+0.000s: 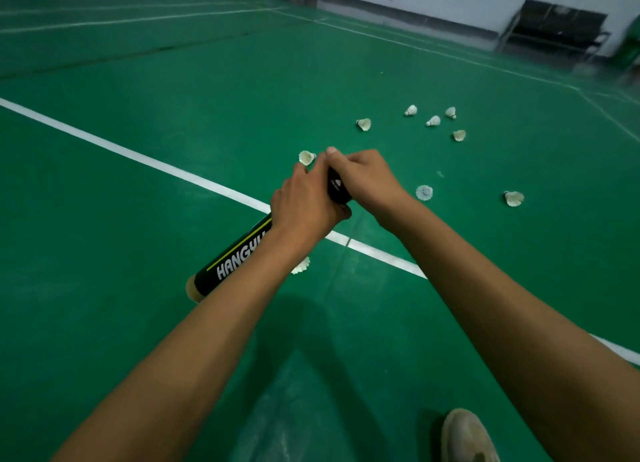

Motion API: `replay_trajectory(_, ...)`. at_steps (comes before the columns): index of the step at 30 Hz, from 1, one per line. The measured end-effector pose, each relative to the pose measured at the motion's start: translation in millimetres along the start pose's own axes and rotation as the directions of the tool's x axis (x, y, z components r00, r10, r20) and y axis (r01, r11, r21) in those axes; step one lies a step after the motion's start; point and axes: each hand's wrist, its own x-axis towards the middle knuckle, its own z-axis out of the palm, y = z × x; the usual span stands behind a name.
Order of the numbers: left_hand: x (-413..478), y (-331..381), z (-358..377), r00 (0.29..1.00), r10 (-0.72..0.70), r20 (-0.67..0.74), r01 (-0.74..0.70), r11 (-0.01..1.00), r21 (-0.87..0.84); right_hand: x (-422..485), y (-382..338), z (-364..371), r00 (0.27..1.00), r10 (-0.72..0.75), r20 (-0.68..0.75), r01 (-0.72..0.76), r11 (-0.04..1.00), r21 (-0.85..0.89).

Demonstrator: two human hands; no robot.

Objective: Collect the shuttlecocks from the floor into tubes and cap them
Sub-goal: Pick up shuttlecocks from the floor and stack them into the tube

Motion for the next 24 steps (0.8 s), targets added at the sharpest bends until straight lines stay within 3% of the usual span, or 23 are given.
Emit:
replay_trajectory(4, -3, -32, -15, 0.993, -0.066, -0.093, 0.074, 0.993, 0.089, 15, -6, 37, 0.998, -0.044, 0.038, 0.044, 0.999, 0.003)
replay_trajectory(9, -2, -68, -11, 0.979, -0.182, -0.093, 0.192, 0.974, 0.116, 27, 15, 73, 0.972, -0.196, 0.126, 0.184, 0.978, 0.103)
replay_trajectory(14, 5, -88, -10, 0.961, -0.246, -0.128, 0.270, 0.937, 0.223, 53, 24, 89, 0.980, -0.148, 0.131, 0.092, 0.927, 0.364)
replay_trajectory(20, 18, -91, -8, 0.938, -0.316, -0.143, 0.345, 0.893, 0.289, 81, 25, 111, 0.860, -0.271, 0.433, 0.105, 0.924, 0.368)
replay_trajectory(24, 37, -88, -17, 0.917, -0.368, -0.151, 0.397, 0.870, 0.291, 98, 18, 116, 0.842, -0.321, 0.434, 0.141, 0.907, 0.397)
